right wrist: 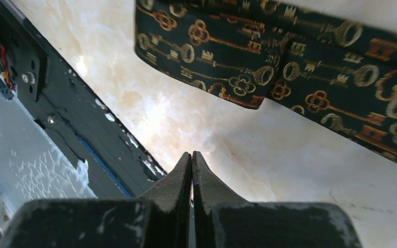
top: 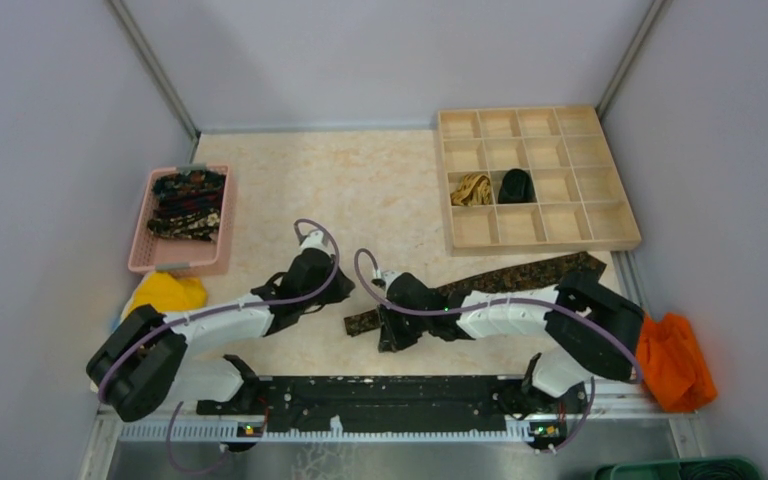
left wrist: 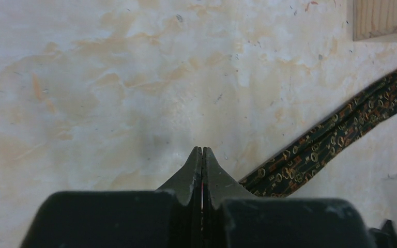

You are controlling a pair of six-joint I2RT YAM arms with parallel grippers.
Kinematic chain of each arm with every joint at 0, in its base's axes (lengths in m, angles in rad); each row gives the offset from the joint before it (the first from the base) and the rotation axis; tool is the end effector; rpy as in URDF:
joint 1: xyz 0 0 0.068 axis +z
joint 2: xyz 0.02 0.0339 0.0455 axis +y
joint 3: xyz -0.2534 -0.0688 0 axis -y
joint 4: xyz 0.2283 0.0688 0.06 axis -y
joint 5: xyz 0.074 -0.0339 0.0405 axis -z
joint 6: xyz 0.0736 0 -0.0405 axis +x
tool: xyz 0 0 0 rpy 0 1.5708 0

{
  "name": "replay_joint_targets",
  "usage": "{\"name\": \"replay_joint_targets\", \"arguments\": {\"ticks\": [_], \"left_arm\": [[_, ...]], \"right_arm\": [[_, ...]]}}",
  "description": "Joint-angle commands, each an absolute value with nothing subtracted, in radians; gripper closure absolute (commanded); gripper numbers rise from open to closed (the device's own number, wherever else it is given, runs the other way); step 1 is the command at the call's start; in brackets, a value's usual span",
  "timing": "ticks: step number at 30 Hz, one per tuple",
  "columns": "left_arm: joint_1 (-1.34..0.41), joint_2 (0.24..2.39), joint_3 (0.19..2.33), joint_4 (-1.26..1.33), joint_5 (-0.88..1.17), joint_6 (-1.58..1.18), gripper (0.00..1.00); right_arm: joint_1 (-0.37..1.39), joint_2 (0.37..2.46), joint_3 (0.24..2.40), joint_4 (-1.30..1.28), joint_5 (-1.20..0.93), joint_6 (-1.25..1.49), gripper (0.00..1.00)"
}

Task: Roll the ties
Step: Roll the tie at the center of the board.

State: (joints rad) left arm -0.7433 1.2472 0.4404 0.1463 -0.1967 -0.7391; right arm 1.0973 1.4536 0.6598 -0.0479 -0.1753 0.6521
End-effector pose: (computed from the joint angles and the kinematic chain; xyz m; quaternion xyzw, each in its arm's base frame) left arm 0.1983 -0.1627 0.1407 -0.0413 0.8939 -0.2303 0.3822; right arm 0.1212 0.2647 0.1352 -0.2359 0.9008 0.3250 0.1650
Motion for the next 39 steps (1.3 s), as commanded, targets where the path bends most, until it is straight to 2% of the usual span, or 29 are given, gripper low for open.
{"name": "replay_joint_targets", "arguments": {"ticks": [1,8,15,24,30,34,39], "left_arm": [[-0.730,1.293,0.406,0.260,-0.060,-0.736,1.00],[-0.730,1.331,0.316,0.306,0.077,-0.783,1.00],[-0.732,1.290,0.207,0.317,0.096,-0.811,1.00],[-0.732,1.153,0.188,0.210,0.065,-0.808,1.00],[-0.730,1.089,0.257,0.035,-0.170,-0.826,1.00],[-0.718,1.036,0.384,-0.135,-0.369,-0.884,1.00],[-0.710,0.826,0.509,-0.330,-0.549,-0.982,1.00]], "right_arm": [[1.106,1.529,0.638,0.188,-0.281,0.727,1.00],[1.106,1.615,0.657,0.246,-0.262,0.732,1.00],[1.105,1.672,0.701,0.236,-0.176,0.718,1.00],[1.106,1.740,0.767,0.236,-0.149,0.717,1.00],[1.118,1.680,0.756,0.179,-0.137,0.696,1.00],[1.186,1.587,0.824,-0.035,0.008,0.644,1.00],[1.262,1.561,0.965,-0.265,0.192,0.585,0.96]]}}
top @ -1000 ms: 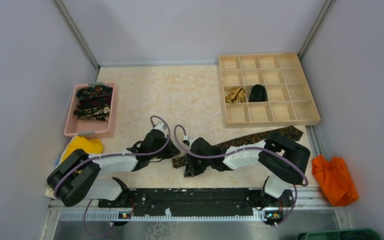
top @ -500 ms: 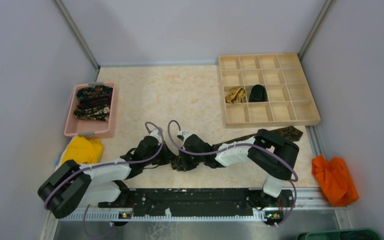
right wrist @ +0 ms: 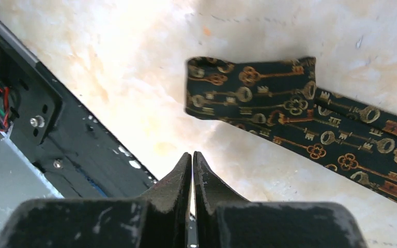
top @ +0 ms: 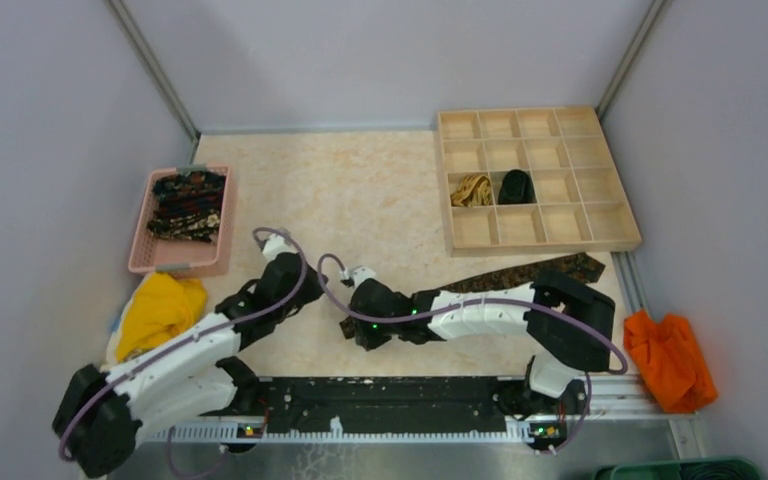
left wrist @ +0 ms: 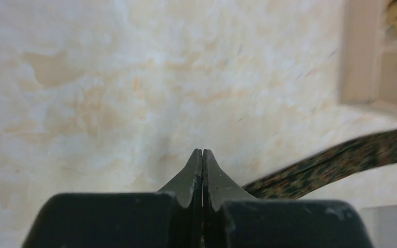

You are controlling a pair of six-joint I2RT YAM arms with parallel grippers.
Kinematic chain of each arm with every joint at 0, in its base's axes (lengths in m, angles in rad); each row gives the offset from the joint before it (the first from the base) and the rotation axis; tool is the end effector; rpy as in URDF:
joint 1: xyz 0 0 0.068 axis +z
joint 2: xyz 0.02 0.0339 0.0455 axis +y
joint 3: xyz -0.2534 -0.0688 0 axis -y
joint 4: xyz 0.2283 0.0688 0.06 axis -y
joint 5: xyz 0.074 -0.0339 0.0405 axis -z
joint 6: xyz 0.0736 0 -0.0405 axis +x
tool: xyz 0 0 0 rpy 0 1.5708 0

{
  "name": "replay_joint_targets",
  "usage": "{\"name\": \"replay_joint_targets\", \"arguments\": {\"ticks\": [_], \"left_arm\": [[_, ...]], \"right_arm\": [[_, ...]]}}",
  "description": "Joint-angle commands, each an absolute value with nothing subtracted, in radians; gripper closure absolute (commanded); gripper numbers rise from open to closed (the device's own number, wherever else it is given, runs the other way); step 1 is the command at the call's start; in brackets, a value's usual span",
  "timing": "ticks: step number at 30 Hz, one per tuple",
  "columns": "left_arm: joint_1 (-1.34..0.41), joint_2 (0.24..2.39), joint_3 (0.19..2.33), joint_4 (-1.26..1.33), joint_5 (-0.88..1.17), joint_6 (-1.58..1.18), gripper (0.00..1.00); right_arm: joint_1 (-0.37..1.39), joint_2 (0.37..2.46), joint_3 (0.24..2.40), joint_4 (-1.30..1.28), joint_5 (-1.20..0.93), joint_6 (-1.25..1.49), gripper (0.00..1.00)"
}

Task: Roll the ties
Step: Roll the tie at the center of the board.

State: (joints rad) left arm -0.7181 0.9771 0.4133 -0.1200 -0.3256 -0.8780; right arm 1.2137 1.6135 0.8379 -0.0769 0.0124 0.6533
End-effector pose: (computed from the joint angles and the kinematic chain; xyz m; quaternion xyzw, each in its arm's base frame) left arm 0.1772 -0.1235 0.1614 -0.1405 0.8829 -0.2010 0.4004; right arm 0.1172 0.3116 0.1385 -0.2568 0.9003 0.2790 0.2138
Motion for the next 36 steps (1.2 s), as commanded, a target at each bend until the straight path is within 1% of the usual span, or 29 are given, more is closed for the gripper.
{"name": "replay_joint_targets", "arguments": {"ticks": [1,3,4,5,6,9,10,12,13,18,19,20,26,28,30,32,33,34,35,36], "left_arm": [[-0.711,0.775,0.526,-0.372,-0.587,-1.000,1.00],[-0.710,0.668,0.555,-0.458,-0.662,-1.030,1.00],[-0.711,0.619,0.569,-0.509,-0.705,-1.044,1.00],[-0.711,0.568,0.583,-0.551,-0.731,-1.050,1.00],[-0.710,0.525,0.594,-0.597,-0.751,-1.052,1.00],[-0.711,0.398,0.612,-0.647,-0.790,-1.014,1.00],[-0.711,0.358,0.613,-0.655,-0.799,-1.001,1.00],[-0.711,0.285,0.613,-0.662,-0.817,-0.972,1.00],[-0.710,0.261,0.616,-0.674,-0.826,-0.966,1.00],[-0.711,0.228,0.646,-0.754,-0.862,-0.964,1.00],[-0.710,0.229,0.650,-0.758,-0.860,-0.962,1.00],[-0.710,0.229,0.652,-0.759,-0.856,-0.963,1.00],[-0.710,0.228,0.640,-0.735,-0.842,-0.951,1.00],[-0.710,0.229,0.636,-0.725,-0.839,-0.943,1.00],[-0.711,0.230,0.633,-0.712,-0.835,-0.936,1.00],[-0.710,0.231,0.627,-0.696,-0.830,-0.921,1.00],[-0.710,0.234,0.624,-0.689,-0.829,-0.919,1.00],[-0.710,0.237,0.617,-0.681,-0.826,-0.916,1.00],[-0.710,0.242,0.613,-0.674,-0.822,-0.916,1.00],[-0.710,0.250,0.605,-0.661,-0.817,-0.915,1.00]], "right_arm": [[1.273,1.571,0.991,-0.290,0.218,0.575,0.93],[1.292,1.606,1.049,-0.336,0.259,0.553,0.88],[1.303,1.634,1.081,-0.362,0.285,0.544,0.81],[1.310,1.662,1.113,-0.387,0.305,0.529,0.79],[1.317,1.698,1.162,-0.419,0.331,0.521,0.71],[1.331,1.811,1.257,-0.493,0.382,0.490,0.69],[1.333,1.838,1.280,-0.506,0.402,0.487,0.64],[1.335,1.879,1.317,-0.520,0.416,0.467,0.63],[1.335,1.896,1.334,-0.528,0.424,0.464,0.59],[1.335,1.963,1.411,-0.596,0.449,0.472,0.58],[1.335,1.967,1.410,-0.598,0.452,0.476,0.50],[1.335,1.971,1.406,-0.597,0.450,0.478,0.48],[1.335,1.998,1.412,-0.624,0.405,0.517,0.48],[1.335,2.004,1.413,-0.629,0.394,0.535,0.50],[1.336,2.015,1.420,-0.643,0.406,0.557,0.58],[1.336,2.026,1.435,-0.659,0.416,0.568,0.79],[1.335,2.030,1.440,-0.664,0.423,0.573,0.88],[1.335,2.032,1.445,-0.664,0.425,0.571,0.91],[1.335,2.031,1.449,-0.661,0.426,0.571,1.00],[1.335,2.028,1.452,-0.658,0.434,0.572,1.00]]}}
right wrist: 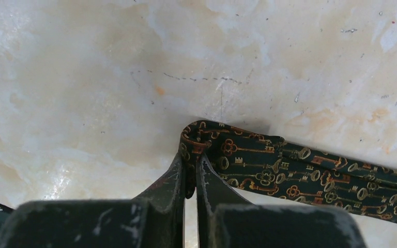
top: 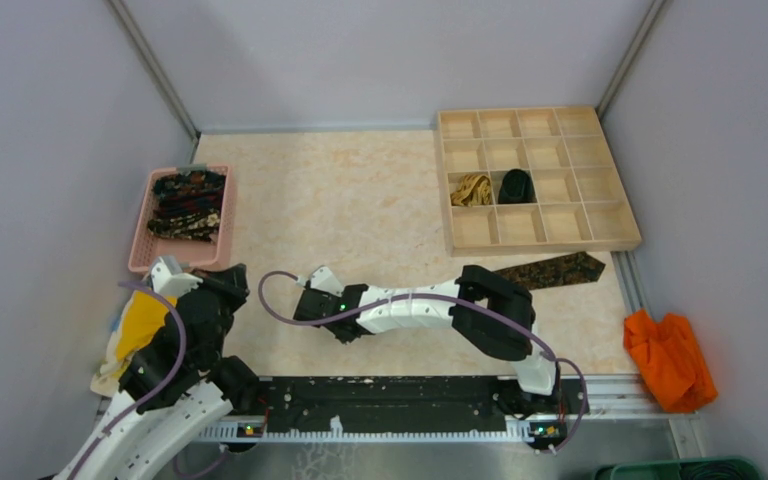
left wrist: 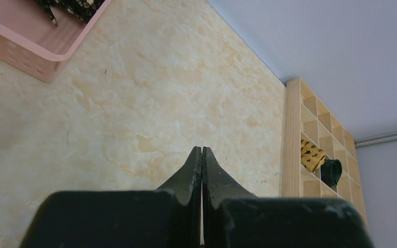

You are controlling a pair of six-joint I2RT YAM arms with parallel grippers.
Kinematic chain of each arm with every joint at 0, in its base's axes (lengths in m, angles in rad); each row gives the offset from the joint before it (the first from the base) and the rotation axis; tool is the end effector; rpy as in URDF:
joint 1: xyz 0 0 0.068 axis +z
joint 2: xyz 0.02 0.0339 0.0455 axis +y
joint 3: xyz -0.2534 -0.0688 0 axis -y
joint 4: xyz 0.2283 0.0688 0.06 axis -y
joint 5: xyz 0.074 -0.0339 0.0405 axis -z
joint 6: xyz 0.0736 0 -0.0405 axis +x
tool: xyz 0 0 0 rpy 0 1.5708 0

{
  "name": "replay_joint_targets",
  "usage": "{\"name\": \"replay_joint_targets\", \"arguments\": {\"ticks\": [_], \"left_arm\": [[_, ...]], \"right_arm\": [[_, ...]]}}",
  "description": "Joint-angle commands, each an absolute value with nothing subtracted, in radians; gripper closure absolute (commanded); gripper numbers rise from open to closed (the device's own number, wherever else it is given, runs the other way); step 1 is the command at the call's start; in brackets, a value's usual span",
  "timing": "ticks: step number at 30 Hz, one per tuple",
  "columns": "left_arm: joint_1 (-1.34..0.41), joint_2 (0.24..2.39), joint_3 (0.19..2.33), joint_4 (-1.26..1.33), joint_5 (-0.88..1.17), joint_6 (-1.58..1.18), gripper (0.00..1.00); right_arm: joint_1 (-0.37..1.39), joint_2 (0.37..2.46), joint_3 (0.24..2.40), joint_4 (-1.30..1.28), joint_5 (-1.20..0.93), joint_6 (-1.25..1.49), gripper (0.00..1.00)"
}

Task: Roll the ties
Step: Roll the tie at the center of the board.

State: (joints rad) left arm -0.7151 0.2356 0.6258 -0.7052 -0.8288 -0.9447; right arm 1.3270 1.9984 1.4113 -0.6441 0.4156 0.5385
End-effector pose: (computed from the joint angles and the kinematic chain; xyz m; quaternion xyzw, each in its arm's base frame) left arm 0.0956 -0.0112 0.2766 -0.3198 0.7088 -0.1768 0.6034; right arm 0.1243 0.3766 0.1343 -0.3383 0.9038 0.0117 0.2618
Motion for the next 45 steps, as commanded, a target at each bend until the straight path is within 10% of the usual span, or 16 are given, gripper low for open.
{"name": "replay_joint_targets", "arguments": {"ticks": [1,27,45], "left_arm": [[-0.710,0.258,0.596,-0.646,-0.812,-0.912,1.00],[-0.710,0.611,0.605,-0.288,-0.736,-0.766,1.00],[-0.710,0.765,0.591,-0.171,-0.637,-0.741,1.00]], "right_arm": [[1.335,2.022,1.452,-0.648,0.432,0.574,1.00],[1.022,1.563,0.753,0.311,-0.502,0.850,1.00],[0.838,1.538,0.443,0.645,-0.617,1.014,1.00]]}}
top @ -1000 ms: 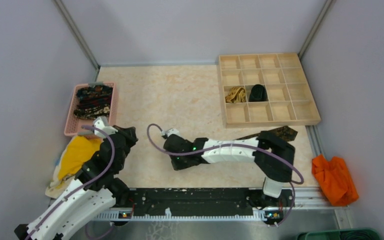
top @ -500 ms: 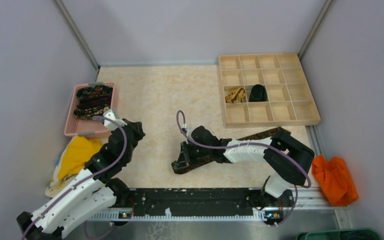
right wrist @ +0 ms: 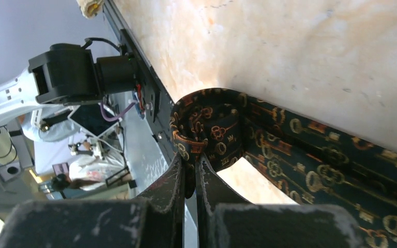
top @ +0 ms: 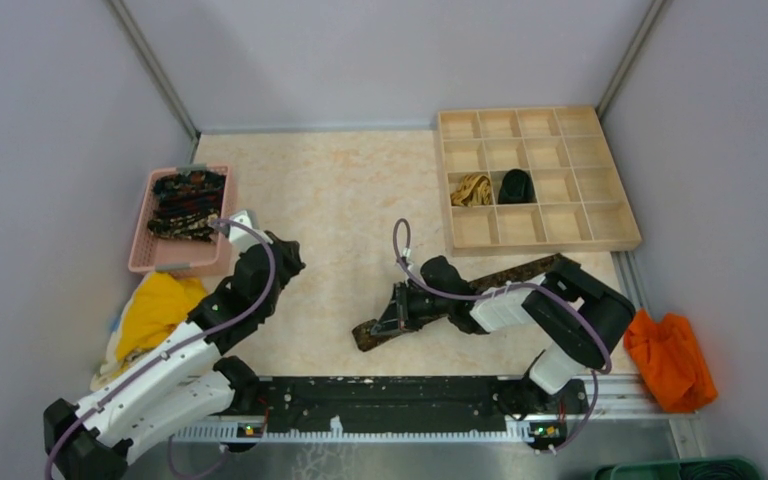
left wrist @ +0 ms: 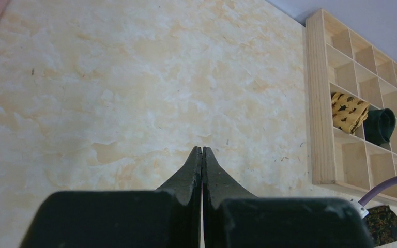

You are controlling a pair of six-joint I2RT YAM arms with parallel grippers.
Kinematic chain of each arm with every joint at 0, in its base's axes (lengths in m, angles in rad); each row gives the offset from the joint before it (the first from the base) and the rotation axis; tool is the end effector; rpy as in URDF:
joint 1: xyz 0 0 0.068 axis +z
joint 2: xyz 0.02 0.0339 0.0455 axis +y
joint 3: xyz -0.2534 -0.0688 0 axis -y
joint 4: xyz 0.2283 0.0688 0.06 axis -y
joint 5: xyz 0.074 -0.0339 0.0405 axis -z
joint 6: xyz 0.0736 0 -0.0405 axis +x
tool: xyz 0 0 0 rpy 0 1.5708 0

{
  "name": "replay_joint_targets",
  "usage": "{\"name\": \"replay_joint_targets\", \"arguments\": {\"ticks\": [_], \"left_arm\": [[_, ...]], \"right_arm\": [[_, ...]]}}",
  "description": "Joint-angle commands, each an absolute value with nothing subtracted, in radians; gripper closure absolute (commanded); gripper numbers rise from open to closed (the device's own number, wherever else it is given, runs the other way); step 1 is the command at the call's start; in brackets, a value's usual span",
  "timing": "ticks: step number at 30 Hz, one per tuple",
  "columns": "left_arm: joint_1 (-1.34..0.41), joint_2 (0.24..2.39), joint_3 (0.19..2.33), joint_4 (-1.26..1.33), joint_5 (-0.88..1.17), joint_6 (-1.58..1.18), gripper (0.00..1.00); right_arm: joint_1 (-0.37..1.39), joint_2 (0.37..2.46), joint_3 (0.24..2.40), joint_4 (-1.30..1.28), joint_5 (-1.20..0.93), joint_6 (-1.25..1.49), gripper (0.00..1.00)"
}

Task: Roll the ties
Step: Roll the tie at the center of the board.

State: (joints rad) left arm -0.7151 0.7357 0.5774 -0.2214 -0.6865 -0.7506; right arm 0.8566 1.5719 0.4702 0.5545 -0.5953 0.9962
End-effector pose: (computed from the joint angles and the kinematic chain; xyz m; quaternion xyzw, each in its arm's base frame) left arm 0.1730 -0.0885 0.2583 -0.2026 0.7761 -0.1463 0.5790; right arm 0.1602 0.2479 0.1202 -0.0851 0.8415 0.5279 0.0768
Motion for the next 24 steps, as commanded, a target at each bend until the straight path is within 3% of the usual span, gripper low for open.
{"name": "replay_joint_targets", "arguments": {"ticks": [1,9,11,13,16,24], "left_arm": [[-0.710,0.774,0.591,-0.165,-0.630,-0.740,1.00],[-0.710,0.840,0.574,-0.121,-0.575,-0.732,1.00],[-0.710,0.867,0.568,-0.105,-0.560,-0.730,1.00],[-0.711,0.894,0.564,-0.081,-0.537,-0.724,1.00],[-0.711,0.937,0.565,-0.064,-0.509,-0.723,1.00],[-0.710,1.016,0.566,-0.057,-0.457,-0.735,1.00]], "right_arm": [[0.837,1.532,0.437,0.634,-0.608,1.007,1.00],[0.836,1.432,0.508,0.274,-0.418,0.829,1.00],[0.836,1.421,0.543,0.177,-0.372,0.784,0.96],[0.838,1.417,0.579,0.087,-0.322,0.743,0.83],[0.850,1.426,0.619,-0.011,-0.275,0.701,0.74],[0.954,1.501,0.738,-0.229,-0.083,0.646,0.73]]}}
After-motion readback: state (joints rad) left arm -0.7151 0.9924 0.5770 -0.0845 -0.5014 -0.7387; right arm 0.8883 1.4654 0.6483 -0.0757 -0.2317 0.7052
